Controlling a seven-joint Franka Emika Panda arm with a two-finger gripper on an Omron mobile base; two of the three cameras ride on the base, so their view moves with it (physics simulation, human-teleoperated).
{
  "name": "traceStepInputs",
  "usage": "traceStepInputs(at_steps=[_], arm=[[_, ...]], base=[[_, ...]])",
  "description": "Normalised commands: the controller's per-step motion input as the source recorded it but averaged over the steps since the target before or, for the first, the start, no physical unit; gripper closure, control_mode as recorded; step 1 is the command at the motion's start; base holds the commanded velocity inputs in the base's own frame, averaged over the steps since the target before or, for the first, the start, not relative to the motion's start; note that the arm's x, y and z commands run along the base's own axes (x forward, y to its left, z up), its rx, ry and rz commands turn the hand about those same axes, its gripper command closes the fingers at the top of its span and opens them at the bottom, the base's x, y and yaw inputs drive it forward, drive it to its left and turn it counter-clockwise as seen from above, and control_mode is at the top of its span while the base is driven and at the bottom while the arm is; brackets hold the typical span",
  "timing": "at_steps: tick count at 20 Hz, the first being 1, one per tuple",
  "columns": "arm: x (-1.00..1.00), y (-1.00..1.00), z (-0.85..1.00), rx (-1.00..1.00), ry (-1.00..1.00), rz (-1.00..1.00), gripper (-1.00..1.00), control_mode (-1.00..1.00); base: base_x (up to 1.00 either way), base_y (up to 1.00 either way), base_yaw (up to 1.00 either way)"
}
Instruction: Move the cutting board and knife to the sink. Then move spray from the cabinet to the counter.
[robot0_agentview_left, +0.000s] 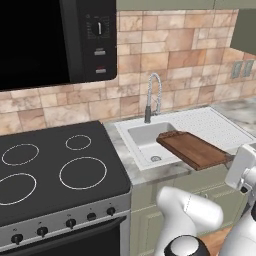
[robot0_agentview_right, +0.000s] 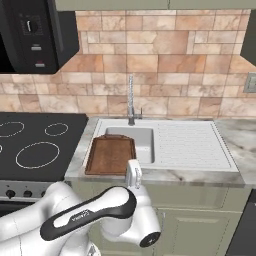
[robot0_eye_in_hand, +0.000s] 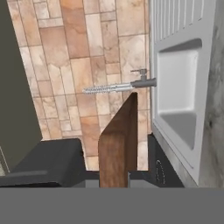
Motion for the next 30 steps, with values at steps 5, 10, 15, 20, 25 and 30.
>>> traceStepInputs(at_steps=[5,10,15,20,25,30], arm=[[0.26,0.02,-0.08,0.0,0.03,0.0,1.0,-1.0],[0.19,0.02,-0.07,-0.01,0.05,0.0,1.0,-1.0],[0.18,0.0,0.0,0.0,0.07,0.0,1.0,-1.0],[0.19,0.0,-0.01,0.0,0.04,0.0,1.0,-1.0],[0.21,0.0,-0.02,0.0,0.05,0.0,1.0,-1.0],[0.2,0.0,-0.06,0.0,0.03,0.0,1.0,-1.0]], base=[[0.0,0.0,0.0],[0.0,0.0,0.0],[0.0,0.0,0.0],[0.0,0.0,0.0],[0.0,0.0,0.0],[0.0,0.0,0.0]])
